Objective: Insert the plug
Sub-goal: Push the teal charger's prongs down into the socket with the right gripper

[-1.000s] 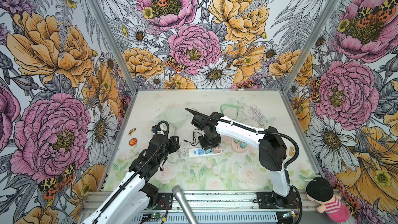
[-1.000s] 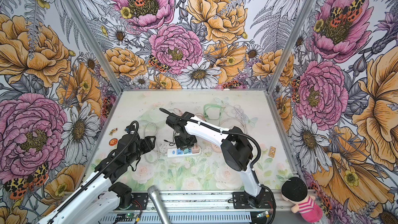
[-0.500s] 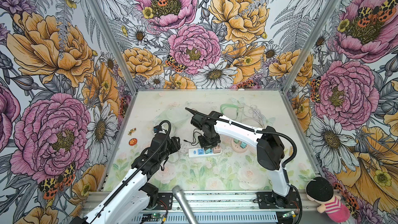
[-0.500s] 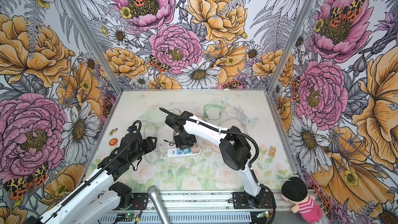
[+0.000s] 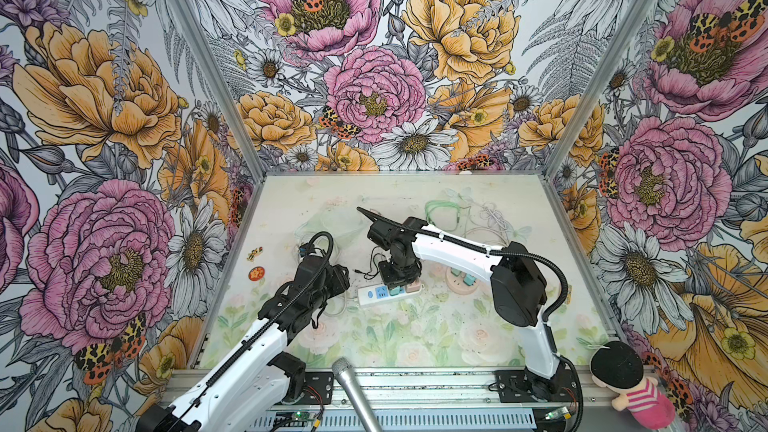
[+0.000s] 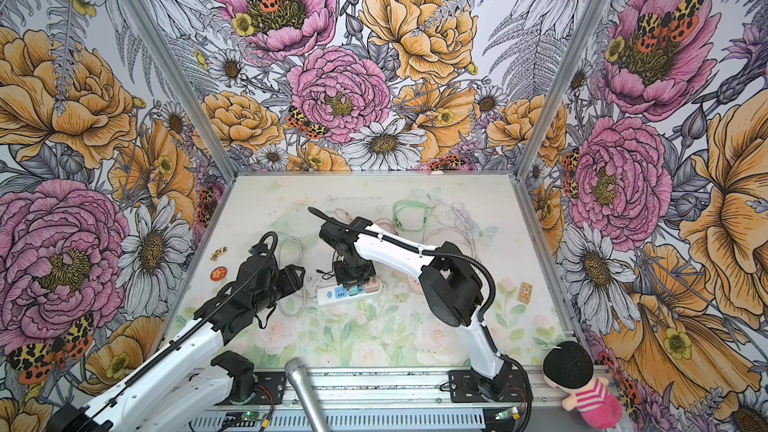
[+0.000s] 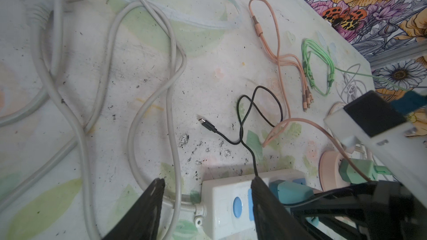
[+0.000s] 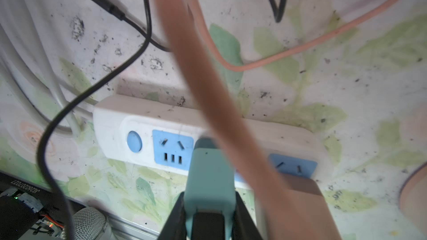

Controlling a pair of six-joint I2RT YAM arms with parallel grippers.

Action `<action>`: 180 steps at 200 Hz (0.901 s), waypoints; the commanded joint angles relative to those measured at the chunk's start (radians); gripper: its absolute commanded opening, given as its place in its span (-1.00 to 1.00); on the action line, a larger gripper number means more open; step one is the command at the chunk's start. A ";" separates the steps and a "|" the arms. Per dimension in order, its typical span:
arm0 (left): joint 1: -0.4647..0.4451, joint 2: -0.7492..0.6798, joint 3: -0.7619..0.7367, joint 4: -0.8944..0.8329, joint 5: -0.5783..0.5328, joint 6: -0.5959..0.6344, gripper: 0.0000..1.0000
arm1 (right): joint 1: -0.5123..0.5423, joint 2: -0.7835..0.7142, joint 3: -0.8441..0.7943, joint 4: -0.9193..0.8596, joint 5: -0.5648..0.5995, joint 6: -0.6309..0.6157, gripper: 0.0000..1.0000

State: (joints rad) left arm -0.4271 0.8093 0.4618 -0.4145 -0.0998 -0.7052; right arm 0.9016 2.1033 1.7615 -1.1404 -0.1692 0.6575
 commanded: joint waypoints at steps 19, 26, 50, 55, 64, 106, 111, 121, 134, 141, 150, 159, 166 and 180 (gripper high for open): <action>0.009 0.009 0.030 0.020 0.008 -0.001 0.25 | 0.000 0.113 -0.107 0.085 -0.009 -0.033 -1.00; 0.008 0.018 0.034 0.021 0.008 0.002 0.25 | 0.001 0.101 -0.107 0.085 0.001 -0.033 -0.99; 0.008 0.056 0.057 0.023 0.012 0.012 0.25 | -0.006 0.048 -0.091 0.083 0.047 -0.030 -0.73; 0.008 0.060 0.062 0.022 0.012 0.013 0.25 | -0.008 0.039 -0.087 0.082 0.060 -0.028 -0.71; 0.004 0.065 0.071 0.022 0.009 0.016 0.25 | -0.010 0.024 -0.082 0.082 0.072 -0.030 -0.68; -0.007 0.054 0.085 0.017 0.008 0.021 0.25 | 0.007 0.061 -0.074 0.070 0.093 -0.020 -0.86; -0.007 0.051 0.083 0.015 0.008 0.020 0.25 | 0.010 0.068 -0.076 0.067 0.097 -0.017 -0.86; -0.007 0.041 0.077 0.013 0.011 0.017 0.26 | 0.013 0.081 -0.082 0.064 0.108 -0.010 -0.84; -0.007 0.025 0.070 0.008 0.012 0.015 0.26 | 0.018 0.090 -0.095 0.061 0.121 -0.002 -0.82; -0.007 0.017 0.068 0.007 0.009 0.013 0.26 | 0.020 0.093 -0.100 0.060 0.126 0.002 -0.82; -0.007 0.008 0.065 0.002 0.006 0.015 0.26 | 0.021 0.097 -0.105 0.059 0.132 0.006 -0.79; -0.005 0.002 0.066 0.002 0.006 0.016 0.26 | 0.025 0.101 -0.105 0.058 0.127 0.008 -0.70; -0.006 0.001 0.066 0.003 0.008 0.019 0.26 | 0.026 0.102 -0.102 0.057 0.120 0.010 -0.63; -0.005 0.002 0.067 0.002 0.010 0.021 0.26 | 0.032 0.096 -0.089 0.057 0.116 0.014 -0.46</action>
State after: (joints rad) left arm -0.4297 0.8215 0.5240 -0.4152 -0.0990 -0.7010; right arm 0.9230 2.0781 1.7279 -1.1053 -0.1028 0.6655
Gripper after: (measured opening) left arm 0.631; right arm 0.279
